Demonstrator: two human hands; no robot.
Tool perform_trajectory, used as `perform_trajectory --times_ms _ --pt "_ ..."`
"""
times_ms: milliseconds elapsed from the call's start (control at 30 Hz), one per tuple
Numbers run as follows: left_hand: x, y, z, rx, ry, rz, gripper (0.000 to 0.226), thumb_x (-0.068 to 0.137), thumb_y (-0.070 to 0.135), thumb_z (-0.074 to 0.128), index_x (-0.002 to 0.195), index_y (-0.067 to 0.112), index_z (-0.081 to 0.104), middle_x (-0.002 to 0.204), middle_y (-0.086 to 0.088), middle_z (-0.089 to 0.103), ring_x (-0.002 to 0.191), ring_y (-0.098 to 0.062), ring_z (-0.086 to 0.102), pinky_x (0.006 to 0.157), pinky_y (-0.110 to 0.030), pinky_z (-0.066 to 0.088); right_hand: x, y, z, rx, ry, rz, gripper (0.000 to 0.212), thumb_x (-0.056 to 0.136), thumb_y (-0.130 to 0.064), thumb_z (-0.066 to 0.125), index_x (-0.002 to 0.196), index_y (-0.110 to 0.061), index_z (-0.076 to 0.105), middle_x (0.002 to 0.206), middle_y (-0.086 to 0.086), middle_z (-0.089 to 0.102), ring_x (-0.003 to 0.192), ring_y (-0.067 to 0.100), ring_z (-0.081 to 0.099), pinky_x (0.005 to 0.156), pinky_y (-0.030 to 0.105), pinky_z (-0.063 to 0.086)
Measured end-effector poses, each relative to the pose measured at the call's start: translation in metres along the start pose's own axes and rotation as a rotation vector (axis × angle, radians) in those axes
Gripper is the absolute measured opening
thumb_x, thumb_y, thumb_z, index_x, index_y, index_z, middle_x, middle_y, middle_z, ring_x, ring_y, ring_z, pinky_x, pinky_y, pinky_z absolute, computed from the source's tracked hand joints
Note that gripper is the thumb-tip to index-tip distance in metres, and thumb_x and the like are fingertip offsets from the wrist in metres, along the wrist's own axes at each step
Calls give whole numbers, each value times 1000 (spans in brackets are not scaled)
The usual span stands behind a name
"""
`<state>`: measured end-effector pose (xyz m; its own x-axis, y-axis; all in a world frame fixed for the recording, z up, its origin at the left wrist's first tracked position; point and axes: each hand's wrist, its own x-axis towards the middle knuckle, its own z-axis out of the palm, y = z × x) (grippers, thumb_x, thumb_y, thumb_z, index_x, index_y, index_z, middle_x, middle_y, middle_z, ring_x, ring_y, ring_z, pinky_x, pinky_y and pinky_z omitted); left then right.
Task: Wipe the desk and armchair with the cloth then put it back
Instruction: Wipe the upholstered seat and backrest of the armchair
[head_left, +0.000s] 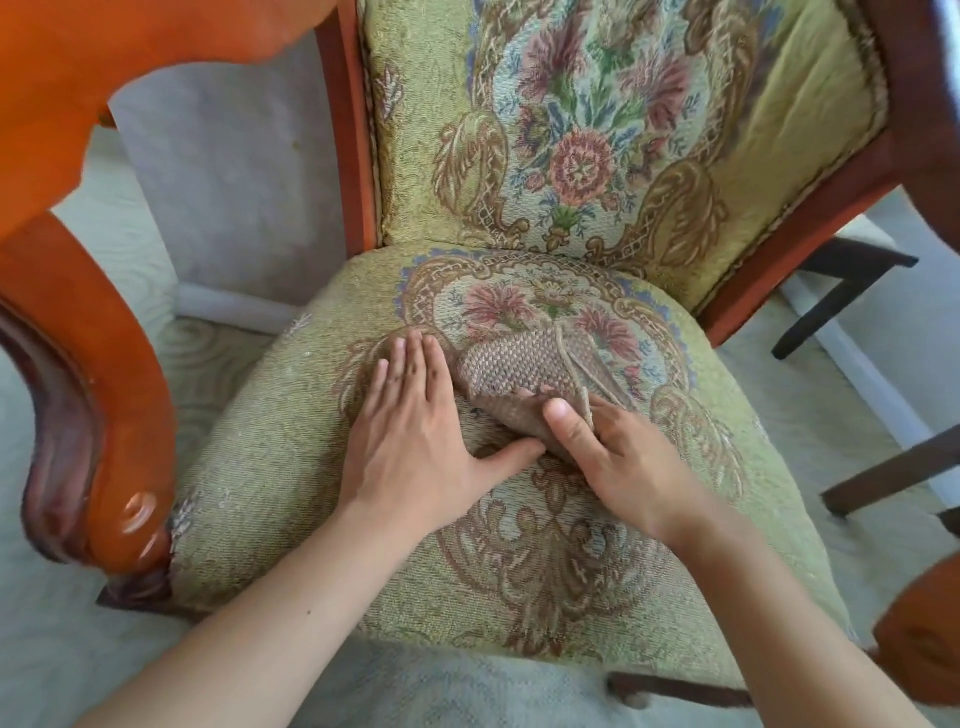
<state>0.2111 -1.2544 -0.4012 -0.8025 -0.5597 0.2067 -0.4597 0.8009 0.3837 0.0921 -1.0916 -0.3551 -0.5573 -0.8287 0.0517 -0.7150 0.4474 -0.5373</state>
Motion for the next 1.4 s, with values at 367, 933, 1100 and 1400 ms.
perform_trajectory --times_ms 367,933,1100,1400 --pt "2 -1 5 28 -12 19 135 65 102 2 155 2 -10 163 -15 -15 152 -26 -12 126 -41 0 -21 13 -20 83 249 118 60 89 -68 38 54 -20 34 42 -13 36 37 6 31 39 15 27" --pt "7 1 6 75 -16 61 116 76 95 4 158 12 4 164 -10 -3 153 -25 -6 125 -47 6 36 40 -90 -17 1035 344 59 99 -57 31 62 -16 50 55 -4 50 49 15 44 48 27 29" --pt "8 -1 6 78 -10 72 114 79 93 8 158 12 9 164 -9 2 153 -24 -1 125 -48 9 58 46 -40 -288 550 297 47 106 -45 33 102 -12 67 112 9 68 91 24 65 77 27 49" --pt "8 1 7 106 -5 69 110 82 90 8 158 11 16 164 -11 9 153 -25 6 124 -50 12 74 24 -3 -320 202 240 63 105 -49 29 151 -7 35 156 15 37 143 35 31 116 42 22"
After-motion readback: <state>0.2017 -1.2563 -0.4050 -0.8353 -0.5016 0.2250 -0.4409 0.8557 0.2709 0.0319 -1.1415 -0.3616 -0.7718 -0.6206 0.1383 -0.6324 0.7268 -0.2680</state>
